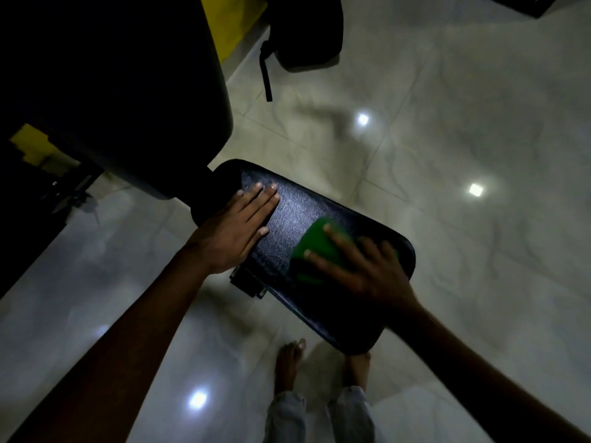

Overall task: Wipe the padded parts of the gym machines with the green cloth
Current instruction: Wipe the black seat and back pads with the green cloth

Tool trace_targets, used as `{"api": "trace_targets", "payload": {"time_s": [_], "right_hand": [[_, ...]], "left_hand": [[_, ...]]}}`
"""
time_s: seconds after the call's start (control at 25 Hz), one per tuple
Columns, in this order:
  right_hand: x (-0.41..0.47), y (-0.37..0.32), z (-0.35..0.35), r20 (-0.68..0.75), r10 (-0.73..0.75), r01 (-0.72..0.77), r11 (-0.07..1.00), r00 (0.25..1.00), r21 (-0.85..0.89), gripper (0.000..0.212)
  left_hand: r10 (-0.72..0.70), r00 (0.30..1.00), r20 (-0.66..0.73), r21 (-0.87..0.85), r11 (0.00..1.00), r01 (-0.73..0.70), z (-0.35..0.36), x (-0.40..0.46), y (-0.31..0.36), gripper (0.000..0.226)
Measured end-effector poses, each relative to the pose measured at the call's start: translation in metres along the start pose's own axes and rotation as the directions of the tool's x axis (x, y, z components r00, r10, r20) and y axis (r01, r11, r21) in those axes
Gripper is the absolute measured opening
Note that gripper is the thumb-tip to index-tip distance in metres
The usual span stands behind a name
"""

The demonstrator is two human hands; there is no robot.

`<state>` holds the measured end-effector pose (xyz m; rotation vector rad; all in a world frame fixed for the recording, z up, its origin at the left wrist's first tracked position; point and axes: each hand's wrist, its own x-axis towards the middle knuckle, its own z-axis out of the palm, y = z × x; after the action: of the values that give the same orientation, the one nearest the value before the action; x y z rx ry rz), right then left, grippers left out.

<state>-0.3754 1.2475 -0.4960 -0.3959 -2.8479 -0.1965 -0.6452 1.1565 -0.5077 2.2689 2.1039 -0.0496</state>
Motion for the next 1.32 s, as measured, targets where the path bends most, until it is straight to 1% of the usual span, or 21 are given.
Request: {"api": "trace_targets", "payload": {"time_s": [0.08,0.12,0.16,0.2,0.24,0.32,0.4,0.44,0.48,0.52,0.6,0.68,0.72,0.76,0.8,0.92,1.0,1.04,1.16,1.24,1.32], "right_hand": [[0.016,0.029,0.002,0.041,0.234,-0.232,0.972,0.971,-0.036,0.051],[0.02,0.031,0.004,0.056,0.325,-0.323,0.945,0.944,-0.043,0.053],[0.019,0.027,0.005,0.05,0.376,-0.374,0.926,0.925,-0.045,0.053],[0.014,0.017,0.005,0.033,0.383,-0.382,0.924,0.923,-0.039,0.053],[0.004,0.0,0.003,0.018,0.337,-0.336,0.942,0.941,-0.021,0.053],[-0.023,-0.038,-0.003,0.007,0.122,-0.123,0.992,0.992,0.029,0.051],[-0.049,-0.062,-0.011,-0.001,-0.099,0.099,0.992,0.995,0.076,0.045],[-0.054,-0.06,-0.014,-0.007,-0.156,0.156,0.984,0.988,0.091,0.043],[-0.053,-0.048,-0.014,-0.013,-0.164,0.164,0.982,0.986,0.097,0.042],[-0.048,-0.032,-0.011,-0.018,-0.117,0.118,0.99,0.993,0.079,0.044],[-0.031,0.009,-0.004,0.02,0.098,-0.097,0.995,0.995,-0.008,0.054],[-0.018,0.036,-0.003,0.038,0.344,-0.342,0.938,0.938,-0.056,0.056],[-0.018,0.033,-0.002,0.019,0.398,-0.396,0.917,0.917,-0.049,0.054],[-0.022,0.023,-0.003,-0.006,0.393,-0.393,0.919,0.92,-0.021,0.052],[-0.029,0.008,-0.005,-0.009,0.34,-0.339,0.94,0.941,0.018,0.051],[-0.054,-0.03,-0.017,0.005,0.121,-0.121,0.983,0.993,0.136,0.049],[-0.048,-0.02,-0.018,0.024,0.053,-0.055,0.992,0.998,0.116,0.047],[-0.038,-0.008,-0.015,0.041,0.065,-0.068,0.995,0.997,0.073,0.047],[0.007,0.028,0.0,0.088,0.255,-0.255,0.967,0.963,-0.013,0.051],[0.032,0.039,0.005,0.195,0.327,-0.334,0.942,0.925,0.003,0.058],[0.049,0.047,0.005,0.274,0.327,-0.358,0.931,0.904,0.068,0.062]], "left_hand": [[-0.011,1.0,-0.005,-0.013,1.0,0.01,0.0,-0.001,0.004,0.056],[-0.018,1.0,-0.007,-0.021,1.0,0.018,0.0,-0.001,0.004,0.056],[-0.024,1.0,-0.004,-0.028,0.999,0.024,0.001,-0.002,0.005,0.056],[-0.027,1.0,-0.001,-0.031,0.999,0.027,0.0,-0.001,0.007,0.056],[-0.025,1.0,0.002,-0.029,0.999,0.025,0.0,-0.001,0.009,0.056],[-0.025,1.0,0.005,-0.034,0.999,0.026,0.0,0.0,0.01,0.056],[-0.032,0.999,0.009,-0.04,0.999,0.032,0.0,0.0,0.009,0.057],[-0.035,0.999,0.014,-0.043,0.998,0.036,-0.001,0.0,0.009,0.058],[-0.037,0.999,0.016,-0.043,0.998,0.038,-0.001,0.0,0.009,0.059],[-0.034,0.999,0.015,-0.043,0.998,0.035,-0.001,-0.001,0.009,0.059],[-0.029,1.0,0.01,-0.061,0.998,0.03,-0.001,0.0,0.01,0.058],[-0.04,0.999,-0.001,-0.093,0.995,0.04,-0.001,0.001,0.012,0.057],[-0.046,0.999,-0.006,-0.099,0.994,0.046,-0.002,0.001,0.014,0.056],[-0.053,0.999,-0.008,-0.1,0.994,0.052,-0.003,0.002,0.015,0.056],[-0.06,0.998,-0.007,-0.102,0.993,0.059,-0.004,0.001,0.016,0.056],[-0.074,0.997,-0.003,-0.112,0.991,0.073,-0.003,0.002,0.018,0.056],[-0.099,0.995,-0.005,-0.11,0.989,0.098,-0.002,0.002,0.019,0.056],[-0.114,0.993,-0.003,-0.119,0.986,0.113,-0.002,0.002,0.02,0.056],[-0.171,0.985,-0.019,-0.155,0.974,0.166,0.0,0.003,0.025,0.056],[-0.22,0.975,-0.033,-0.176,0.961,0.211,0.001,0.003,0.031,0.056],[-0.355,0.935,-0.026,-0.234,0.911,0.34,0.0,0.001,0.035,0.061]]}}
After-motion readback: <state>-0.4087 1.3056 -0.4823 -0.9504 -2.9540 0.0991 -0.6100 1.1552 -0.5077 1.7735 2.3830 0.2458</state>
